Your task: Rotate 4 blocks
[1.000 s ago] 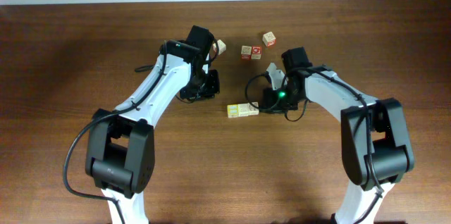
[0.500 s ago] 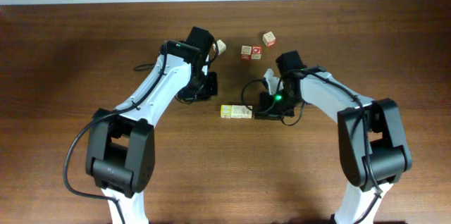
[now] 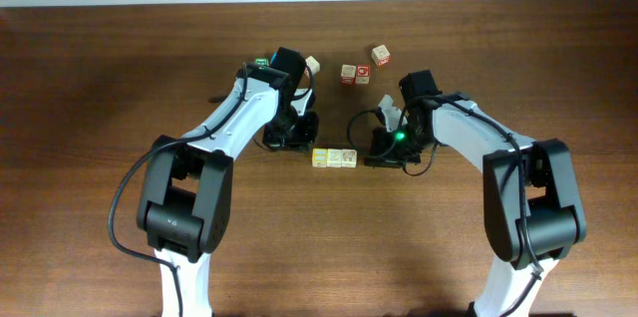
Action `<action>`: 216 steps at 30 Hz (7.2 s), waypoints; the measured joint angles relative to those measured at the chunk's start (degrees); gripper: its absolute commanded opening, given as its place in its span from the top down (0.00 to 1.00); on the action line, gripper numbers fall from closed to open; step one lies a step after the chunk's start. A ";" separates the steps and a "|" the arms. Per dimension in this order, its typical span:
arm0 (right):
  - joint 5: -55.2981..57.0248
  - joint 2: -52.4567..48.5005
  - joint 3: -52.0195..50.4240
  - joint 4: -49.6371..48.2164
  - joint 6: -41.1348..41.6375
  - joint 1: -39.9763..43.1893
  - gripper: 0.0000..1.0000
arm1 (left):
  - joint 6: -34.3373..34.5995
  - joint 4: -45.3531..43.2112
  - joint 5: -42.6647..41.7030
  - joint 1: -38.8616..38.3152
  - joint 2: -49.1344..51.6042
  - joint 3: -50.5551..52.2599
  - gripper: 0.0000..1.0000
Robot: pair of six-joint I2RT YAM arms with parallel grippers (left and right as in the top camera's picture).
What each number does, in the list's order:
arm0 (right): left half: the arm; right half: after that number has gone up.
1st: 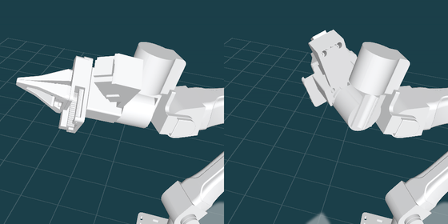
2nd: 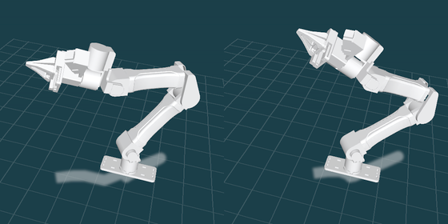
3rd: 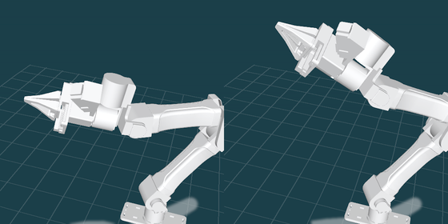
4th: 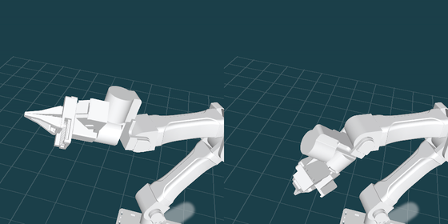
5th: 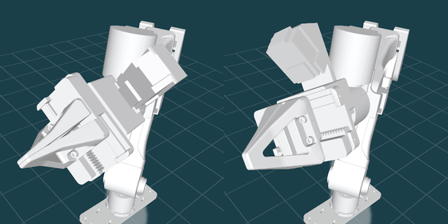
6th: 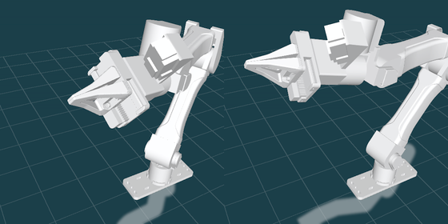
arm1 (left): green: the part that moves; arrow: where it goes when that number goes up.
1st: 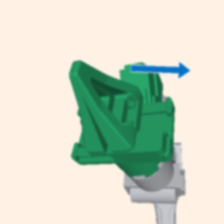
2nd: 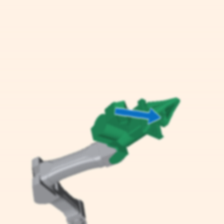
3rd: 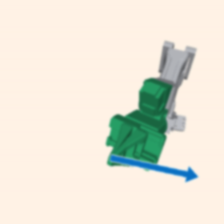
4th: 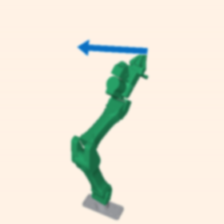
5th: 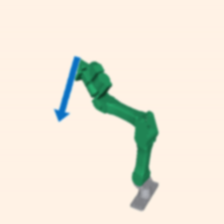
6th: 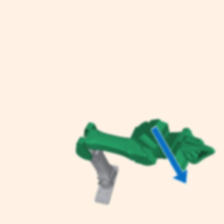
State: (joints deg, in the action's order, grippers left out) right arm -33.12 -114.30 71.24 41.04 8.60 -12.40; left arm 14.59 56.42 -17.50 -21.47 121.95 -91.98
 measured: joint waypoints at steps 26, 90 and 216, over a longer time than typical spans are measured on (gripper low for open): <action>0.00 0.00 0.00 -2.97 6.43 -2.67 0.96 | 3.21 0.11 0.79 -2.54 0.00 0.00 1.00; 0.68 0.00 0.00 -3.91 6.47 -2.60 0.95 | 2.99 -1.20 7.28 -4.81 0.00 0.83 1.00; 39.82 33.14 55.10 45.57 4.07 -15.39 0.02 | -18.29 4.26 10.73 16.85 -47.84 -4.66 0.01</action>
State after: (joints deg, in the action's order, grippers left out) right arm 6.70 -81.17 126.34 86.61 12.67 -27.79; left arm -3.70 60.69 -6.76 -4.62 74.11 -96.64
